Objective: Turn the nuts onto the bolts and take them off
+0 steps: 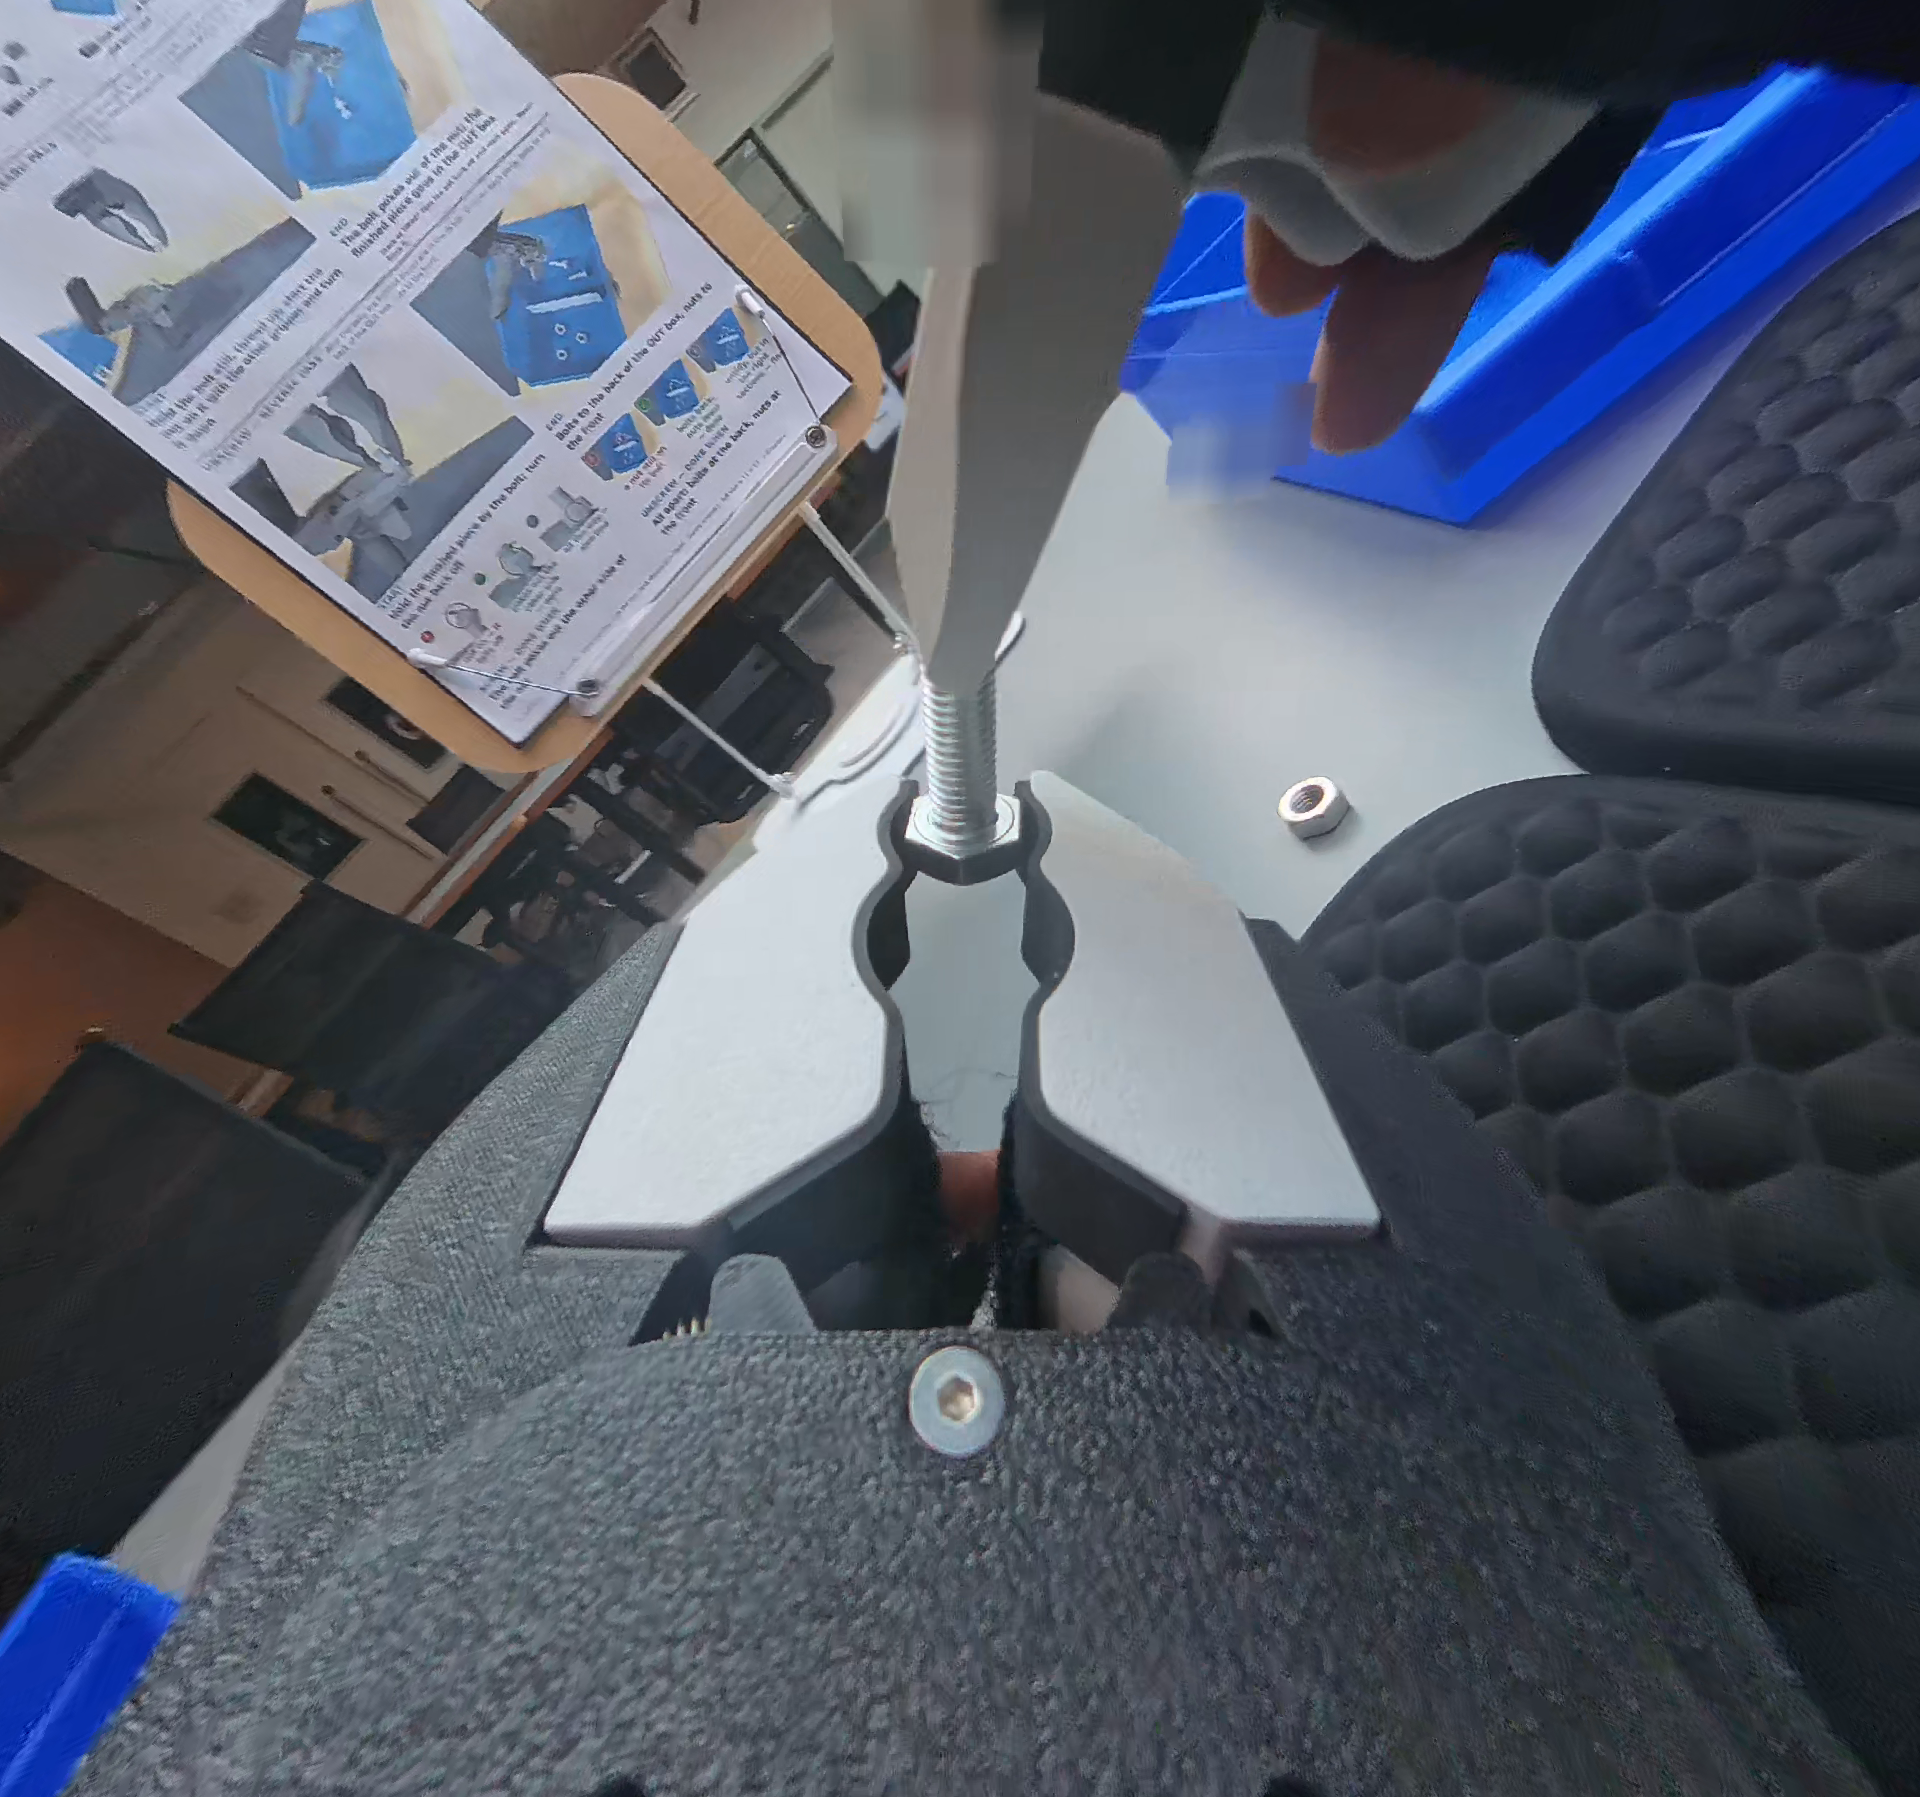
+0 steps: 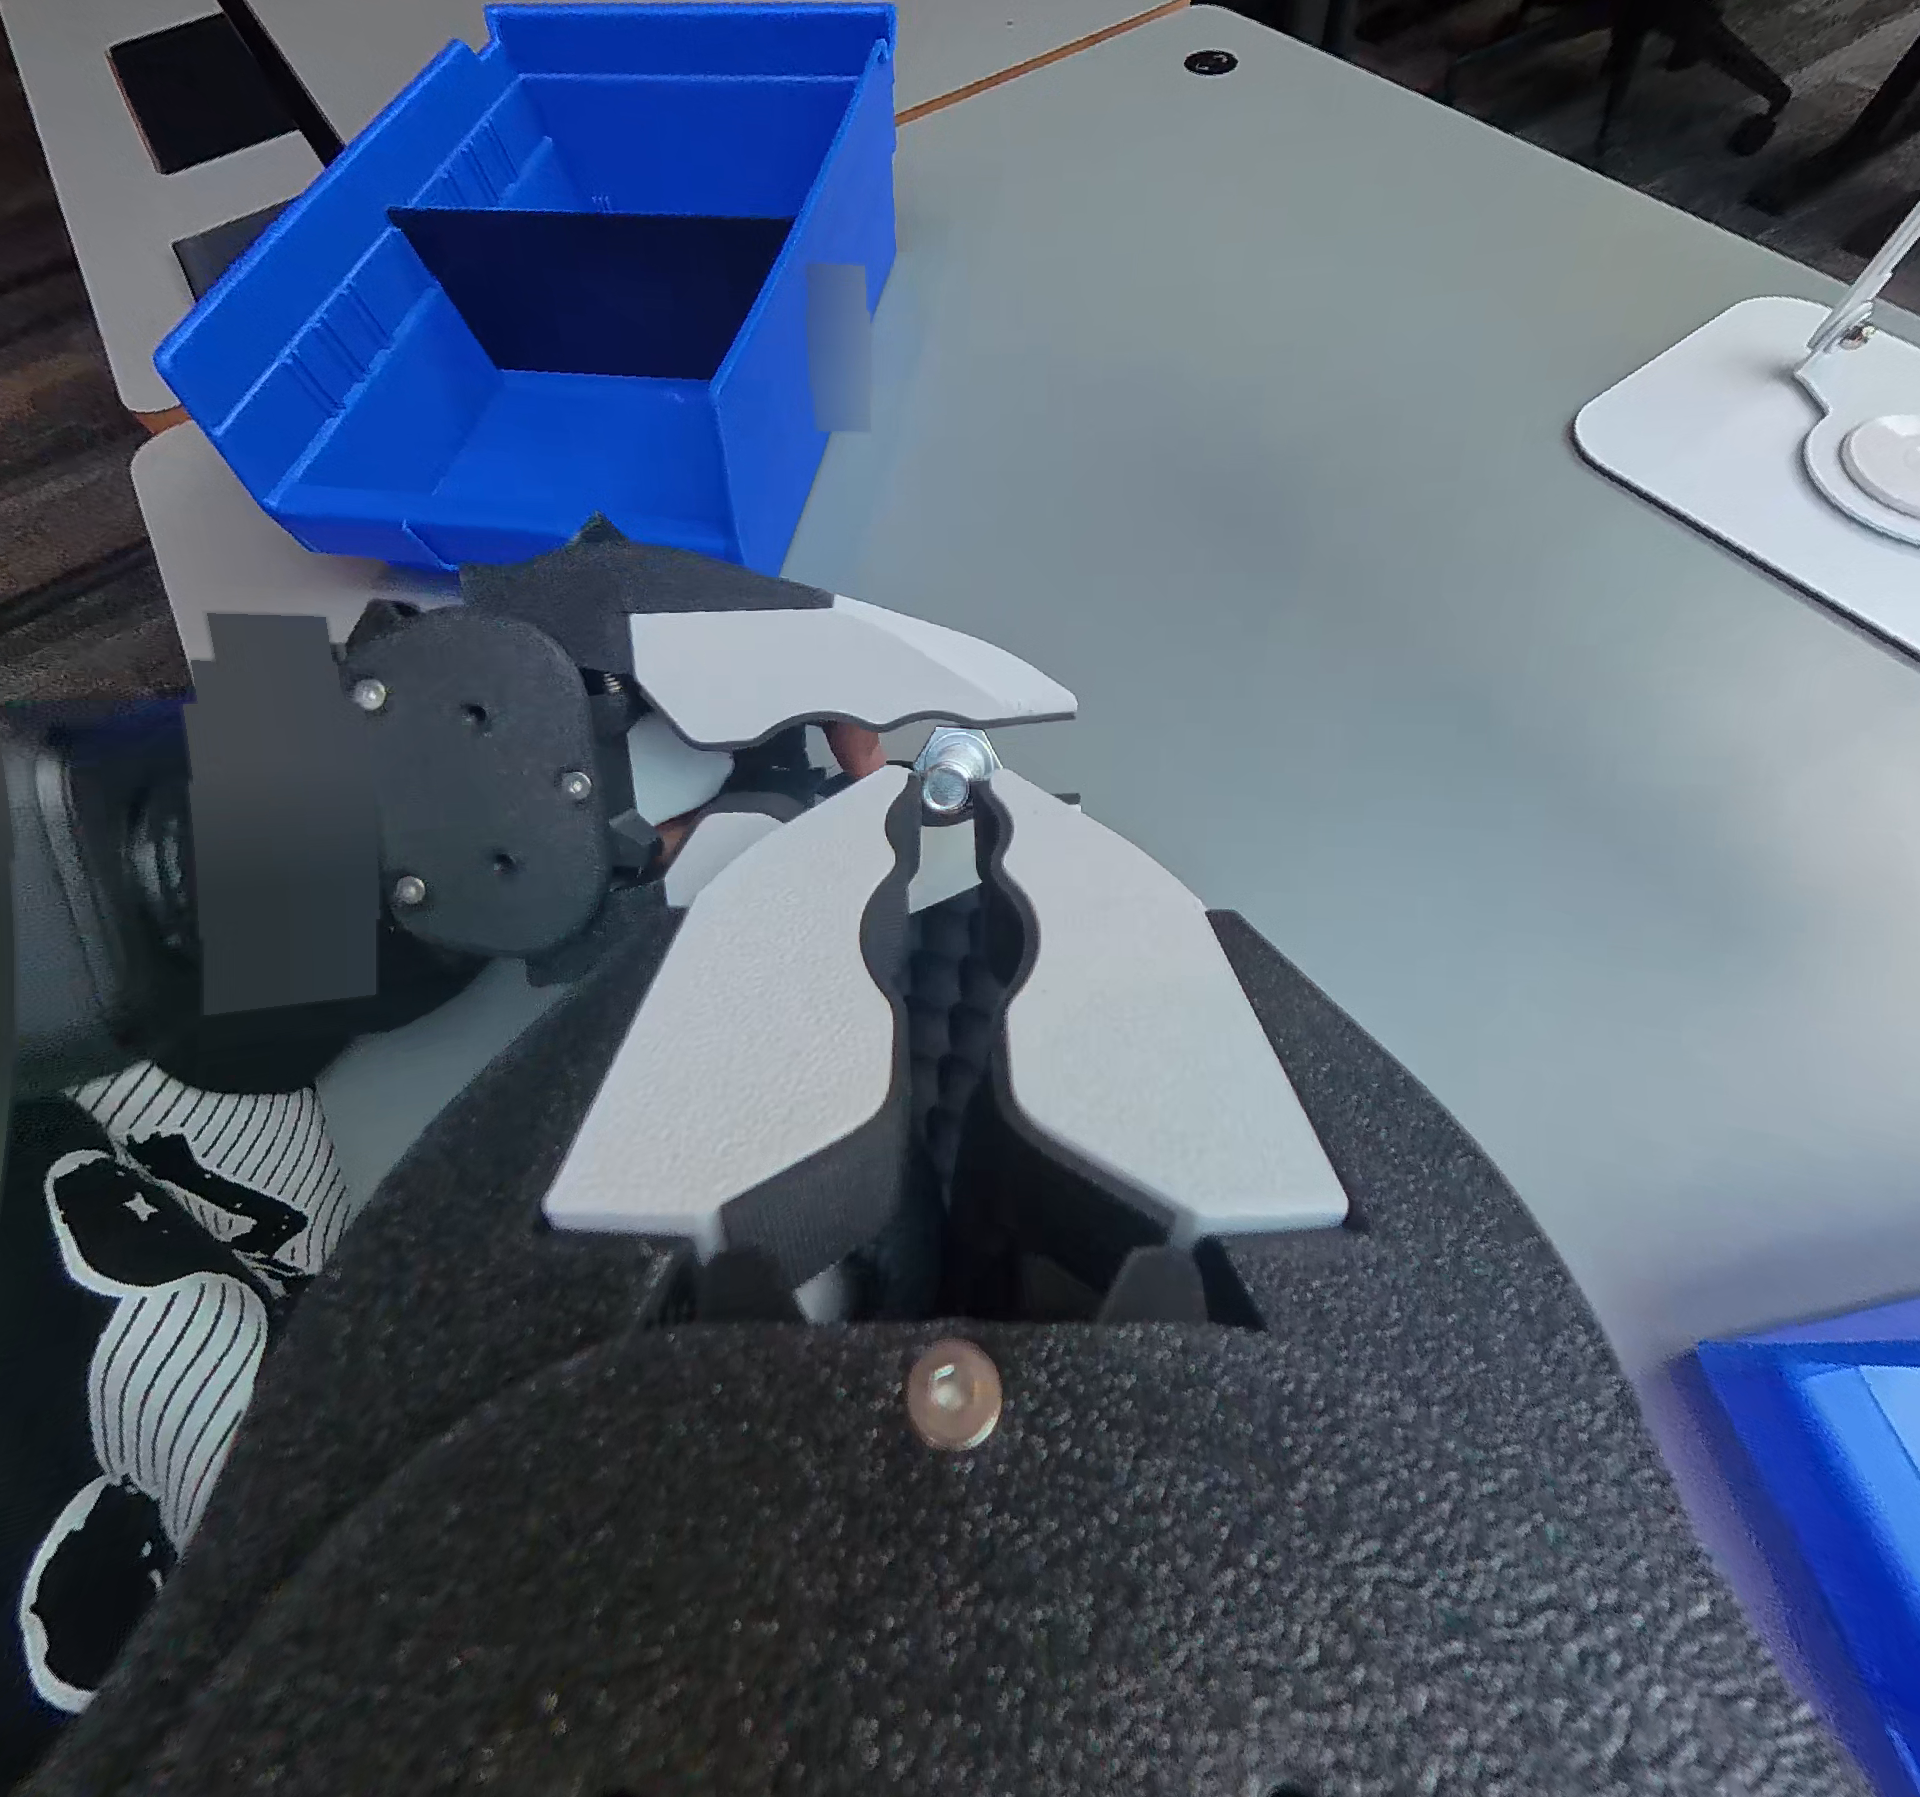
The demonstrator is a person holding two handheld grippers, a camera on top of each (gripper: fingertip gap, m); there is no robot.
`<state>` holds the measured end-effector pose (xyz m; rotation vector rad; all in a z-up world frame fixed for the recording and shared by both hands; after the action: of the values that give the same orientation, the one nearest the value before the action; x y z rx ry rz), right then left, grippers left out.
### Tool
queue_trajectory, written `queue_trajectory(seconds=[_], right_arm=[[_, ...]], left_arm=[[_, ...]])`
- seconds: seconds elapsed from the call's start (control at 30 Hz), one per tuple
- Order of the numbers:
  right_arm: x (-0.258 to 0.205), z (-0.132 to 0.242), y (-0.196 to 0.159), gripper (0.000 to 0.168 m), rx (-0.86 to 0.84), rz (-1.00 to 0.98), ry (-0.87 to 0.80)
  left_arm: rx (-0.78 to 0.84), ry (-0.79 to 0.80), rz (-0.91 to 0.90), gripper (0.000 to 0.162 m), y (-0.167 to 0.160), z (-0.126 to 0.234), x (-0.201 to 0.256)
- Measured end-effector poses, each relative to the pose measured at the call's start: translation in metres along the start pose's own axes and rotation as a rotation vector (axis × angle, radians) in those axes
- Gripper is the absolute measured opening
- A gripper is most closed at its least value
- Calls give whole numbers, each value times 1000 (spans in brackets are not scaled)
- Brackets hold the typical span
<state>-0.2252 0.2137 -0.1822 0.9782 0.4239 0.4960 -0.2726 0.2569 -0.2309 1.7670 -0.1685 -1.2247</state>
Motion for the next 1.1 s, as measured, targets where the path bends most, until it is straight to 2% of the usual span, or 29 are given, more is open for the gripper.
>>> queue_trajectory(seconds=[0.03,0.17,0.23,0.37,0.5,0.6,0.8,1.0,1.1], right_arm=[[-1,1,1,9,3,12,6],[3,23,7,31,57,96,29],[15,40,2,32,21,152,14],[52,56,-23,44,-202,250,-2],[87,38,-54,33,-465,299,16],[100,7,-71,27,-573,277,83],[114,-35,-85,32,-757,241,120],[114,-48,-87,28,-770,259,143],[115,-51,-90,18,-791,273,151]], left_arm=[[5,-38,56,18,0,0,1],[16,-232,335,18,-1,0,-3],[24,-361,480,18,-2,0,-7],[99,-659,714,18,0,0,-13],[112,-805,797,18,-12,-6,-1],[157,-831,792,18,-11,-2,-1],[145,-817,770,18,-16,0,1],[108,-825,761,18,-19,-2,4],[108,-829,750,17,-19,-1,5]])
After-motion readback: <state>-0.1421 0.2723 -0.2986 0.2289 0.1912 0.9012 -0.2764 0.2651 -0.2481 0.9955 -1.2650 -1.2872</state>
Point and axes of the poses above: each gripper's, where its closed fingertips meet, z back along the fingers, y out of its top, x = y × z across the jaws, the point moved 5 cm from there along z, back along the fingers, and after that the axes turned 7 degrees about y, right-handed, at the moved point
